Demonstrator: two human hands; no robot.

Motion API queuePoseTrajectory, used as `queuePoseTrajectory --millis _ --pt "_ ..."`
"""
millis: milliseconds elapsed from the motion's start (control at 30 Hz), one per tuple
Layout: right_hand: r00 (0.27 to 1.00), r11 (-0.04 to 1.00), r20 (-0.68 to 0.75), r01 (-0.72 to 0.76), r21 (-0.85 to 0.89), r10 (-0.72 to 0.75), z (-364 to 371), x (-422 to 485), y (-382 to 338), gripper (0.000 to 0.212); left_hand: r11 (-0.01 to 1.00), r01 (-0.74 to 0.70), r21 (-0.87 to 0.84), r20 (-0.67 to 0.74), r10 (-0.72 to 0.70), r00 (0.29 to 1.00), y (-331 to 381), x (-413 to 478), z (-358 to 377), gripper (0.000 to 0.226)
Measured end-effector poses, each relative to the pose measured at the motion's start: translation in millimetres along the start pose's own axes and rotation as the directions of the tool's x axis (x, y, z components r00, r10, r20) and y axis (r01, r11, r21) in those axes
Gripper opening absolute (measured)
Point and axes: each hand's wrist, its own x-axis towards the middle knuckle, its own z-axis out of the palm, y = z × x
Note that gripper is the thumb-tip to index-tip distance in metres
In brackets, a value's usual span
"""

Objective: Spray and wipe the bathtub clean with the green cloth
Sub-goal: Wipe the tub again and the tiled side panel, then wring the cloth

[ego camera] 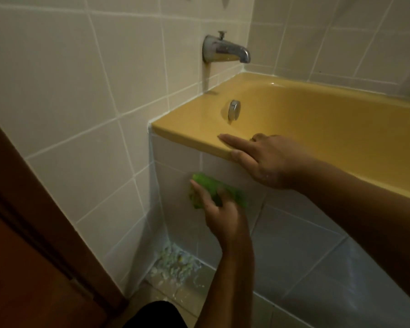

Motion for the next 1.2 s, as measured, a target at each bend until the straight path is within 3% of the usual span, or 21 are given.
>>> queuePoseTrajectory --millis 133,300,500,667,733,800,967,1033,1100,1200 --pt "1.000 0.999 0.015 -0.001 0.054 0.001 -3.5 -13.2 8.6 0.064 0.972 -0.218 0.088 0.078 0.211 0.974 36.4 -1.7 7.9 0.071" --pt "1.000 0.998 0.015 -0.007 0.065 0.006 -2.2 -9.9 7.9 0.066 0.907 -0.385 0.172 0.159 0.360 0.919 37.3 3.4 8.0 0.072" --pt "0.999 0.999 0.004 0.034 -0.037 -0.034 -2.4 -8.2 3.4 0.059 0.875 -0.375 0.307 0.214 0.320 0.923 -24.4 18.7 -10.8 0.076" --pt "1.000 0.998 -0.011 0.020 -0.058 -0.021 0.1 -5.4 1.5 0.059 0.926 -0.093 0.366 0.202 0.019 0.979 -92.1 20.9 -30.8 0.082" --pt "1.000 0.998 -0.016 0.020 -0.061 -0.021 -0.1 -5.4 0.7 0.060 0.935 0.019 0.353 0.203 -0.097 0.974 -115.3 22.7 -37.2 0.084" --pt "1.000 0.998 -0.011 0.018 -0.058 -0.019 0.2 -5.6 0.8 0.061 0.931 0.147 0.335 0.186 -0.218 0.958 -139.3 24.8 -45.6 0.073" --pt "1.000 0.999 -0.018 0.001 -0.054 -0.002 0.6 -4.2 3.0 0.059 0.860 0.321 0.397 0.094 -0.386 0.918 -200.6 32.0 -64.4 0.073" --pt "1.000 0.999 -0.020 0.000 -0.048 -0.001 1.6 -3.9 3.6 0.059 0.873 0.355 0.335 0.083 -0.403 0.912 -273.6 46.4 -70.3 0.081" --pt "1.000 0.999 -0.016 0.004 -0.048 -0.005 3.5 -3.4 4.3 0.059 0.853 0.483 0.198 0.081 -0.505 0.859 -307.0 48.7 -73.3 0.085" --pt "1.000 0.998 -0.023 0.004 -0.064 -0.006 4.3 -1.5 5.0 0.058 0.786 0.618 -0.007 -0.007 -0.618 0.786 -256.2 44.9 -66.4 0.068"
